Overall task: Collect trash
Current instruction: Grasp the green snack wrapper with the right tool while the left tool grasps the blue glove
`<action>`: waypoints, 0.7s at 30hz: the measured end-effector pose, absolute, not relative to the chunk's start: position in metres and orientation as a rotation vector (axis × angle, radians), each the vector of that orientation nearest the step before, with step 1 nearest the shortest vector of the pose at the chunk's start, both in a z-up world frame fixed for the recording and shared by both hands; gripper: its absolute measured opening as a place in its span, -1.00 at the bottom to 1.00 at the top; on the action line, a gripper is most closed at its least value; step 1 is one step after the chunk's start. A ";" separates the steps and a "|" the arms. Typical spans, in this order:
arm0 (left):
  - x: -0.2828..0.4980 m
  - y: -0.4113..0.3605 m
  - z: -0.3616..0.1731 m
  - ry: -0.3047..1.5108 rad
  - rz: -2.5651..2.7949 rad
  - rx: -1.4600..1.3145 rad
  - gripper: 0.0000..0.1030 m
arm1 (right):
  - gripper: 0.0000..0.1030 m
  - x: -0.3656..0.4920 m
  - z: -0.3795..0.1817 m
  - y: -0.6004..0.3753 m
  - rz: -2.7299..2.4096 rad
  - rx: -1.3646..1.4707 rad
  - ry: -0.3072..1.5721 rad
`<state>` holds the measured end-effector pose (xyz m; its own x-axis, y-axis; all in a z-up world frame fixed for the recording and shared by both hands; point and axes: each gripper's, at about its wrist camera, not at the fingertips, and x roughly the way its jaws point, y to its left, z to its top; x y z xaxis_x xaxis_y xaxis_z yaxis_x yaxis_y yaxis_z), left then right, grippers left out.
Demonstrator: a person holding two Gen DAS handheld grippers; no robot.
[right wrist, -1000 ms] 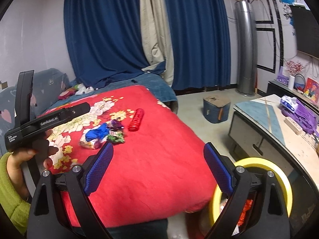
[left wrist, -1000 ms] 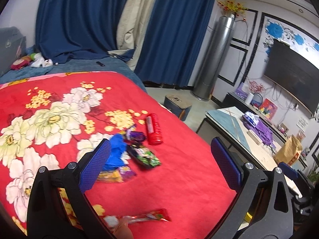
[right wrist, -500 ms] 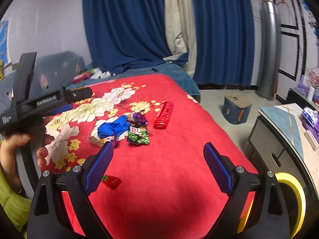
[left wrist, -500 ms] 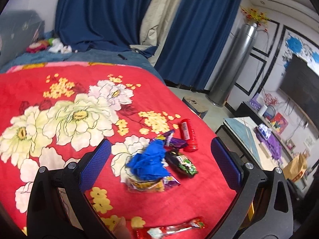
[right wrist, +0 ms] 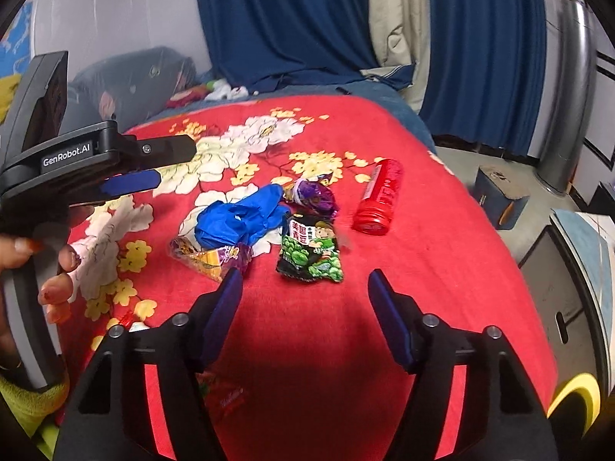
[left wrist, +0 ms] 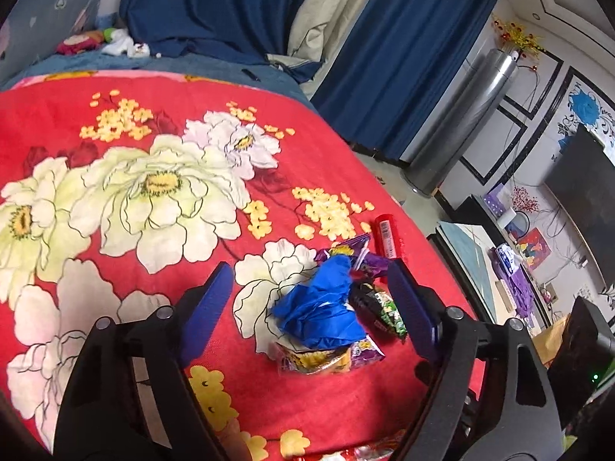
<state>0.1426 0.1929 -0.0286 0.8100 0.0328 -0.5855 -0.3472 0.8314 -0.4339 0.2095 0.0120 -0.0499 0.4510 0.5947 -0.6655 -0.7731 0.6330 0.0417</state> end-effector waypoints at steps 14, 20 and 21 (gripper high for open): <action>0.164 0.181 -0.052 0.684 0.163 -0.539 0.27 | -0.54 0.227 -0.072 0.045 0.875 -0.380 0.784; 0.166 0.179 -0.059 0.711 0.156 -0.534 0.11 | -0.82 0.224 -0.078 0.035 0.874 -0.347 0.803; 0.167 0.179 -0.061 0.716 0.156 -0.535 0.08 | -0.86 0.224 -0.077 0.032 0.875 -0.334 0.808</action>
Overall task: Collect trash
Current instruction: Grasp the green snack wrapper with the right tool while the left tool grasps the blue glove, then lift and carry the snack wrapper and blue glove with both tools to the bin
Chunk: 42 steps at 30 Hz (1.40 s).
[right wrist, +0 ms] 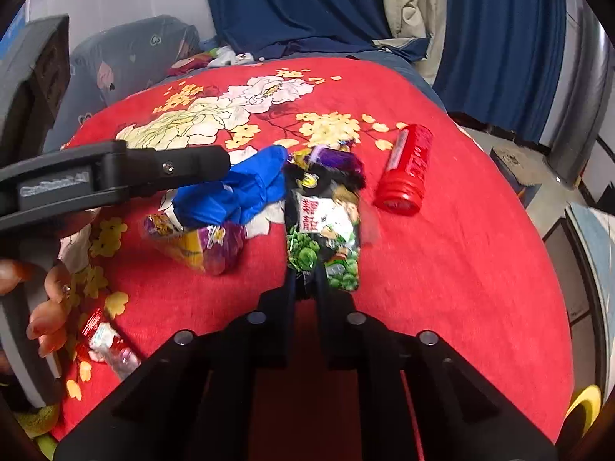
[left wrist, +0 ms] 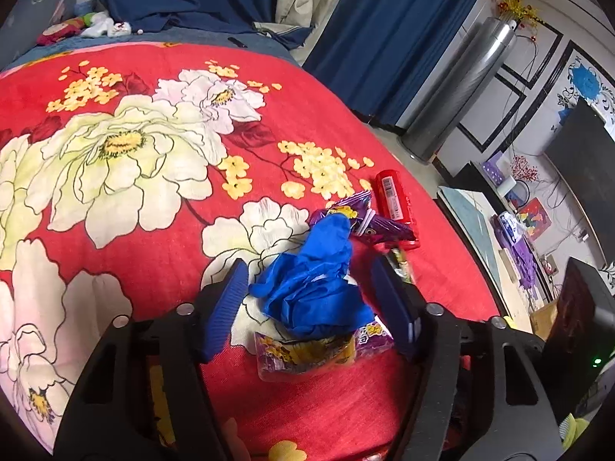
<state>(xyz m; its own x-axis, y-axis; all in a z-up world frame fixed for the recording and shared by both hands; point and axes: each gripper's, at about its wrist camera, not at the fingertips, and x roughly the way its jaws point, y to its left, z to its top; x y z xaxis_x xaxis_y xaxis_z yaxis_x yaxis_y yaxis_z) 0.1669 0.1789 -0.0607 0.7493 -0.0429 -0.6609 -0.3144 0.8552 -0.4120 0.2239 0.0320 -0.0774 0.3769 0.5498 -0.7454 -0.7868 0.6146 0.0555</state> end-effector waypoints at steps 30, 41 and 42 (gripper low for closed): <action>0.148 0.146 -0.014 0.607 0.057 -0.477 -0.90 | -0.92 0.180 -0.036 -0.046 0.879 -0.082 0.735; 0.141 0.103 0.009 0.569 -0.042 -0.403 -0.90 | -0.92 0.181 -0.007 -0.091 0.809 -0.056 0.675; 0.141 0.101 0.010 0.567 -0.049 -0.399 -0.90 | -0.92 0.182 -0.005 -0.095 0.804 -0.058 0.671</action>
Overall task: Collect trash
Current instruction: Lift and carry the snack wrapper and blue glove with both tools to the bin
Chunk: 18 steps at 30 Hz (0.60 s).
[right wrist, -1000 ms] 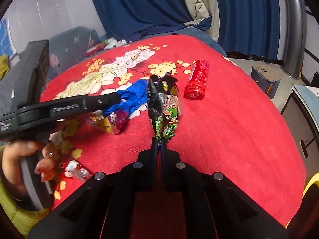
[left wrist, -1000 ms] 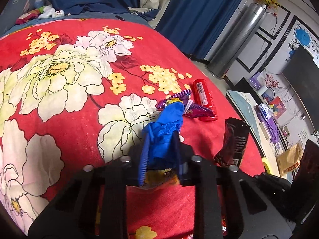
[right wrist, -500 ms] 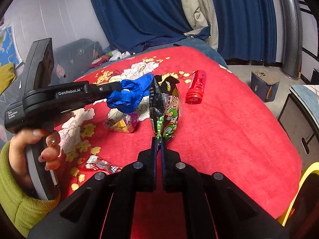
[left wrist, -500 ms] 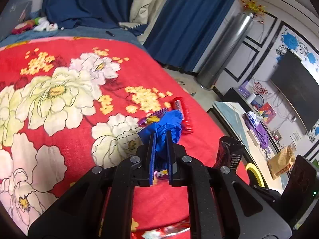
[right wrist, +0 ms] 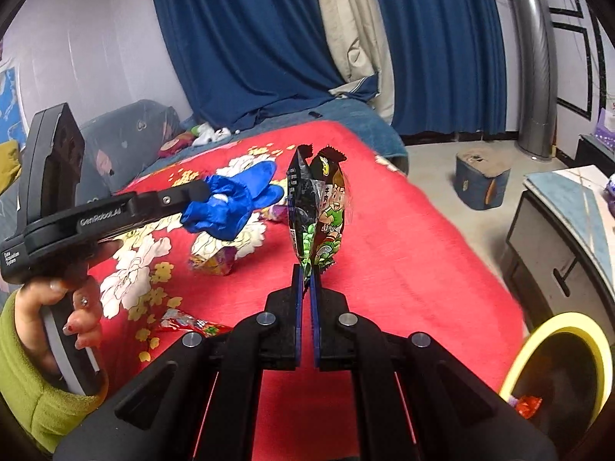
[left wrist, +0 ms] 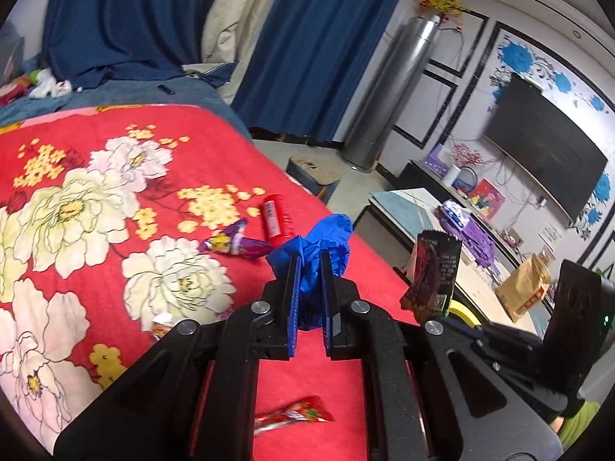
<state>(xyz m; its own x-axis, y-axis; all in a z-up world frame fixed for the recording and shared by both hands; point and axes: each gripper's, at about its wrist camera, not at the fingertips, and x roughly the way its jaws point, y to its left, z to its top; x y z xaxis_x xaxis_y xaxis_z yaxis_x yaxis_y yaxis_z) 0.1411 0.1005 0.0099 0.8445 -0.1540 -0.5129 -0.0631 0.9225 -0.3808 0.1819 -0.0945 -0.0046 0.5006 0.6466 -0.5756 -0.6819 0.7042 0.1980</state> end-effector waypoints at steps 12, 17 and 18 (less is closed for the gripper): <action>0.136 0.060 0.019 0.552 -0.135 -0.342 -0.90 | -0.92 0.182 0.006 -0.152 0.703 -0.037 0.647; 0.136 0.046 0.019 0.552 -0.165 -0.325 -0.90 | -0.92 0.183 0.005 -0.172 0.667 -0.021 0.647; 0.135 0.043 0.018 0.552 -0.169 -0.323 -0.90 | -0.92 0.184 0.005 -0.175 0.659 -0.020 0.647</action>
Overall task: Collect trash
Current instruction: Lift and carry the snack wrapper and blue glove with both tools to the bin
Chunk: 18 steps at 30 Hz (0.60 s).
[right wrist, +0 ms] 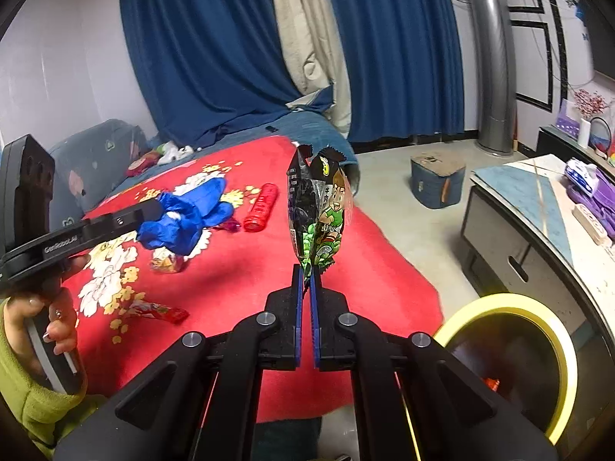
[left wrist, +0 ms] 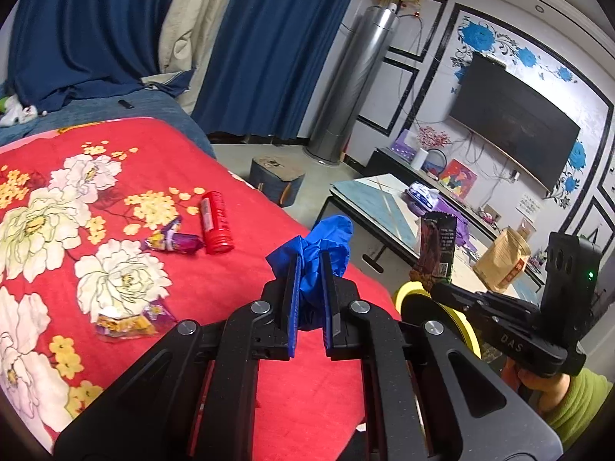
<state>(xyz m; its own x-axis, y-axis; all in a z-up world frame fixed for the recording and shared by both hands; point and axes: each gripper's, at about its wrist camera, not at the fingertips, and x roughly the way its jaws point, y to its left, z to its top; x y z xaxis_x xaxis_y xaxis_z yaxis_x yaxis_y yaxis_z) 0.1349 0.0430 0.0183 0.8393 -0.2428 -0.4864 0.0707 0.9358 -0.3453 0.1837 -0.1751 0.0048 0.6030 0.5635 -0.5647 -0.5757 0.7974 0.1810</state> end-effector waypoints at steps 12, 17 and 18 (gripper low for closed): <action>0.134 -0.006 0.004 0.584 -0.255 -0.270 -0.90 | -0.92 0.185 -0.007 -0.224 0.562 0.010 0.669; 0.133 -0.026 -0.003 0.604 -0.287 -0.237 -0.90 | -0.92 0.183 -0.011 -0.240 0.535 0.024 0.675; 0.133 -0.029 -0.004 0.606 -0.293 -0.231 -0.90 | -0.92 0.182 -0.011 -0.242 0.529 0.027 0.676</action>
